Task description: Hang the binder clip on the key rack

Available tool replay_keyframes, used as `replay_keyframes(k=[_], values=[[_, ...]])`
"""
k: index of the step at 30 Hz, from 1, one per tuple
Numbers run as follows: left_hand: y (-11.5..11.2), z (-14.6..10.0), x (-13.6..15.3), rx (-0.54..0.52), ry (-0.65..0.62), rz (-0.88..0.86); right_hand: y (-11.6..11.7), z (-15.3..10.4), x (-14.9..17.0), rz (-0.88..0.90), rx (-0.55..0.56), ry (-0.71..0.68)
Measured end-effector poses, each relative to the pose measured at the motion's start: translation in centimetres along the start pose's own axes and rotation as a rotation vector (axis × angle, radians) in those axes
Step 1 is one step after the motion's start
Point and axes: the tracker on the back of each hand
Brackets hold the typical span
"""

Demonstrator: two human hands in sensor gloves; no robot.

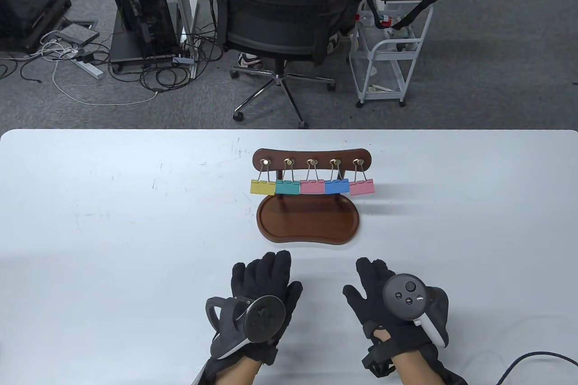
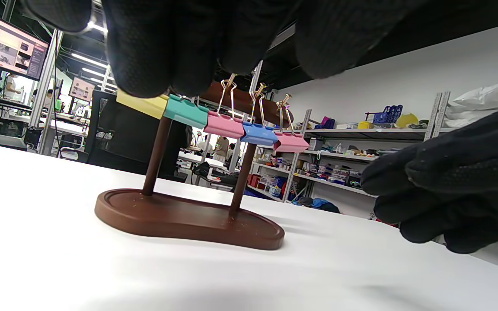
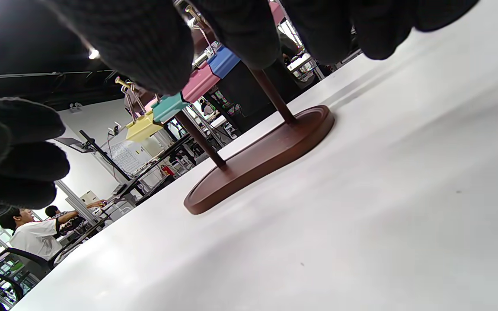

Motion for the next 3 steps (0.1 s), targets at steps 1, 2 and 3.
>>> replay_keyframes(k=[1,2,3], values=[[0.00,-0.02,0.01,0.001,0.001,-0.002,-0.02,-0.02,-0.04,-0.001,-0.002,0.000],[0.00,-0.03,0.01,0.000,0.000,-0.003,-0.01,-0.02,-0.03,0.000,-0.004,0.001],[0.00,-0.06,0.02,-0.001,0.000,-0.004,-0.02,-0.05,-0.04,0.001,-0.005,0.003]])
Point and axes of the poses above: the tracker on the back of each hand, its own x axis roughly to the little-finger side, its own z axis roughly from the wrist to the fingertips, y = z × x, and after that the axes turned 10 degrees about x, right-handed
